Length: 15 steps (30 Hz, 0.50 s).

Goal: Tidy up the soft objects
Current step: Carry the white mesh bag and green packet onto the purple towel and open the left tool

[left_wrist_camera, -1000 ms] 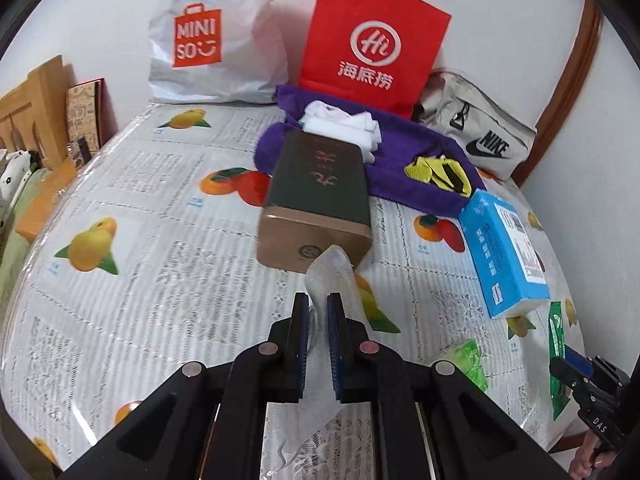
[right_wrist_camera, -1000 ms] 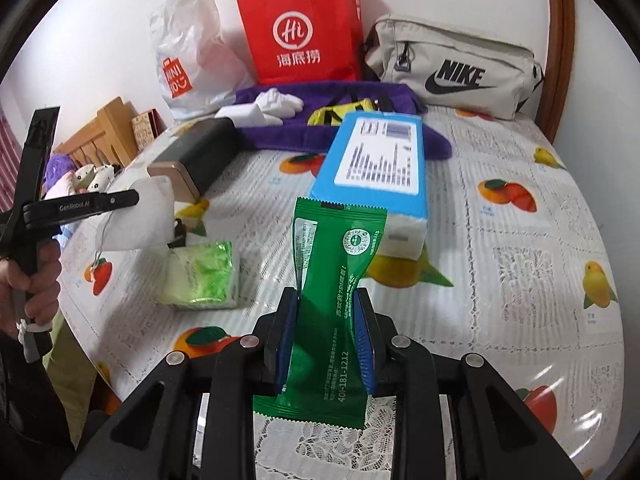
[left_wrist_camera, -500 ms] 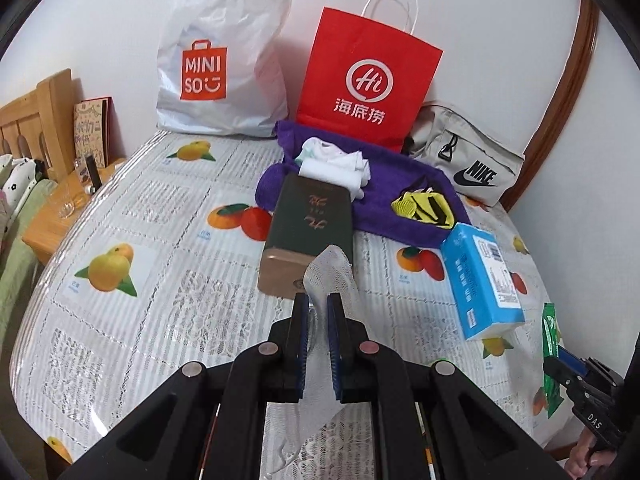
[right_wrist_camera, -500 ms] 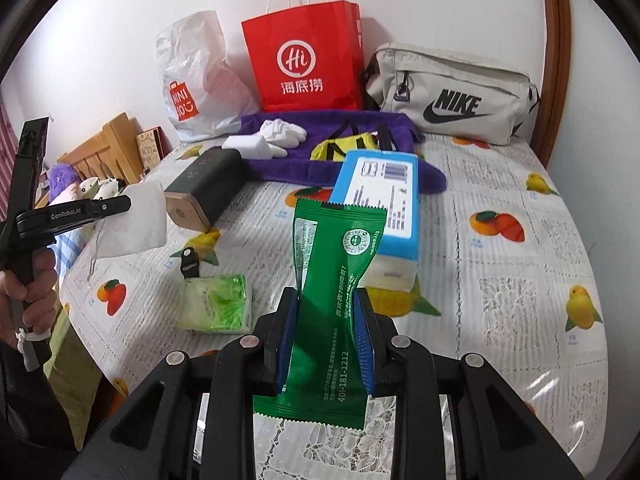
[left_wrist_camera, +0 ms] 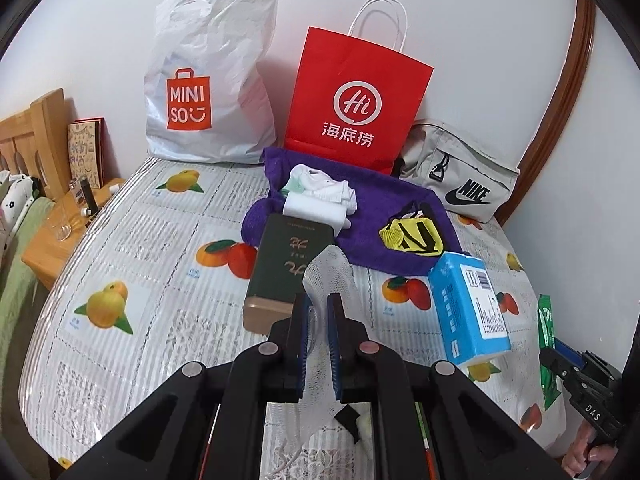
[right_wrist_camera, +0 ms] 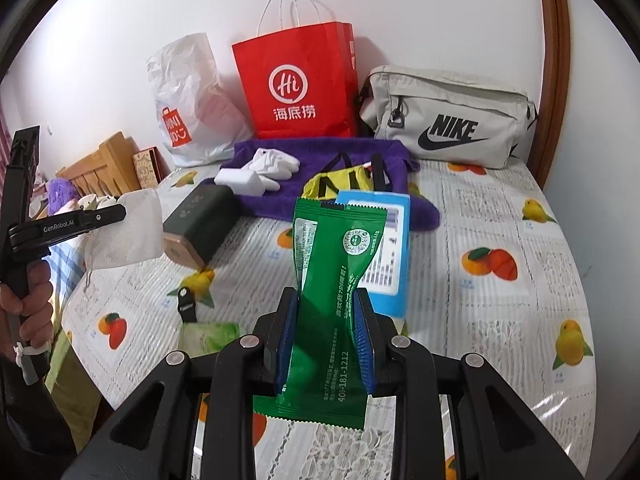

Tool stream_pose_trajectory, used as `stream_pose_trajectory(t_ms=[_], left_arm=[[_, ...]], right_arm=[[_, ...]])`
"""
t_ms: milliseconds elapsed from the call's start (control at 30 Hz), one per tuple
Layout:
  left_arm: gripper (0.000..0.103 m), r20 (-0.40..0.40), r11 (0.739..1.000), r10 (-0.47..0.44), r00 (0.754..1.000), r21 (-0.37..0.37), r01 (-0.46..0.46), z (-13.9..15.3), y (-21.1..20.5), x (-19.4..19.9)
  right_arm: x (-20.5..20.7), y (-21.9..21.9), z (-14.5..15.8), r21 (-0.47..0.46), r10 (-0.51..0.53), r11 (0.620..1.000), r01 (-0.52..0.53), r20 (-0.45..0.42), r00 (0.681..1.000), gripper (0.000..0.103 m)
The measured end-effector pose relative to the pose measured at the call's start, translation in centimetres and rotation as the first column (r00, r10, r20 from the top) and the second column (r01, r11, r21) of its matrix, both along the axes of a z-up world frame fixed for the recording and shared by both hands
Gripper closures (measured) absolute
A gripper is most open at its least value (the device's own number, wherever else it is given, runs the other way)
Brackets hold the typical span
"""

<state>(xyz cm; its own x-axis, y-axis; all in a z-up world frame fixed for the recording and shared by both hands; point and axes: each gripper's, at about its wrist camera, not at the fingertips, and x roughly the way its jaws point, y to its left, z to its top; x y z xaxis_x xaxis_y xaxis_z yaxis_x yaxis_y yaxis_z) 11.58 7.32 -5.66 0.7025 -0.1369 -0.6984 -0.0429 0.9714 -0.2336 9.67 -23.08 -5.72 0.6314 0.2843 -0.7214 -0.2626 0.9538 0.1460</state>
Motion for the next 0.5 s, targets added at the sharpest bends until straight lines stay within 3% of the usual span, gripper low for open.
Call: stream_pose_trajectory(t_ms=[500], left_arm=[[0.093, 0.002, 1.000, -0.013, 1.000, 0.006, 0.013, 1.7, -0.8, 3.8]], right_arm=[[4.4, -0.5, 1.4, 0.018, -0.017, 1.000, 0.017, 0.001, 1.000, 0.075]])
